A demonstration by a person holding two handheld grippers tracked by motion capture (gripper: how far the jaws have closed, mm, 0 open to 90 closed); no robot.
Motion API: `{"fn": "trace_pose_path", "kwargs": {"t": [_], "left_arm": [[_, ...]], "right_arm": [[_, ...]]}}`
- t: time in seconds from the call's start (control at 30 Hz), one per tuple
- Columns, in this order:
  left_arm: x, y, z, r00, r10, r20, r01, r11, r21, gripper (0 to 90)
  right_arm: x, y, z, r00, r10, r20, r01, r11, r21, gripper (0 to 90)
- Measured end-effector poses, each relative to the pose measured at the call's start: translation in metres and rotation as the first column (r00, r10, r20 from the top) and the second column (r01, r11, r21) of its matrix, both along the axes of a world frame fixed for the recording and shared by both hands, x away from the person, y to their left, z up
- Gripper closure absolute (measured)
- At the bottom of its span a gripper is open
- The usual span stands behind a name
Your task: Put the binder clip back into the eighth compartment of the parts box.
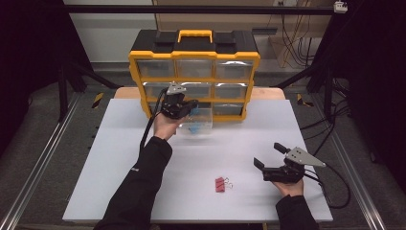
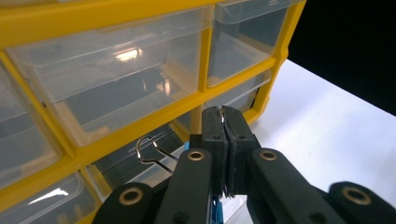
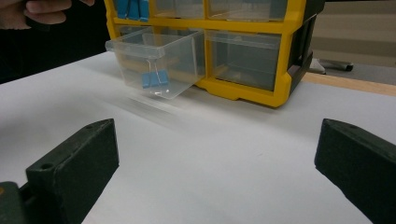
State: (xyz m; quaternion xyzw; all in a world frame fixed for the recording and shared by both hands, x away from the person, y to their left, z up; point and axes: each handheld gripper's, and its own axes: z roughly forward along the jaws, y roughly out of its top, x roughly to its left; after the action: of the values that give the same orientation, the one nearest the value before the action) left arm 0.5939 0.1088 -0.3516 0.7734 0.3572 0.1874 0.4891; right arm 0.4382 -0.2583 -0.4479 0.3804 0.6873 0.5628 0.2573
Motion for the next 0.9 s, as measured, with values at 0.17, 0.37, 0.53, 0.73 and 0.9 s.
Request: {"fn": "trace_pose_path", "kwargs": {"t": [0.17, 0.37, 0.53, 0.73, 0.9], "left_arm": [[0.002, -0.001, -0.006, 1.0000, 0.001, -0.002, -0.001, 0.9999, 0.015, 88.2], [0.005, -0.001, -0.014, 0.9999, 0.004, -0.014, -0.004, 0.9995, 0.030, 88.2], [0.006, -0.001, -0.020, 0.9999, 0.004, -0.016, -0.003, 0.9987, 0.051, 88.2], [0.007, -0.001, -0.029, 0.9995, 0.012, -0.028, -0.009, 0.9964, 0.084, 88.1], [0.007, 0.000, -0.036, 0.9992, 0.017, -0.036, -0.013, 0.9955, 0.094, 88.1]], "right_arm": [[0.000, 0.000, 0.000, 1.0000, 0.000, 0.000, 0.000, 1.000, 0.001, 0.3], [0.000, 0.000, 0.000, 1.0000, 0.004, 0.005, -0.004, 1.000, -0.003, 0.3], [0.000, 0.000, 0.000, 1.0000, 0.000, 0.003, 0.000, 1.000, -0.001, 0.3], [0.001, 0.000, 0.000, 1.0000, 0.006, 0.008, -0.006, 1.000, -0.005, 0.3], [0.000, 0.000, 0.000, 1.0000, 0.000, 0.002, 0.000, 1.000, -0.001, 0.3]]}}
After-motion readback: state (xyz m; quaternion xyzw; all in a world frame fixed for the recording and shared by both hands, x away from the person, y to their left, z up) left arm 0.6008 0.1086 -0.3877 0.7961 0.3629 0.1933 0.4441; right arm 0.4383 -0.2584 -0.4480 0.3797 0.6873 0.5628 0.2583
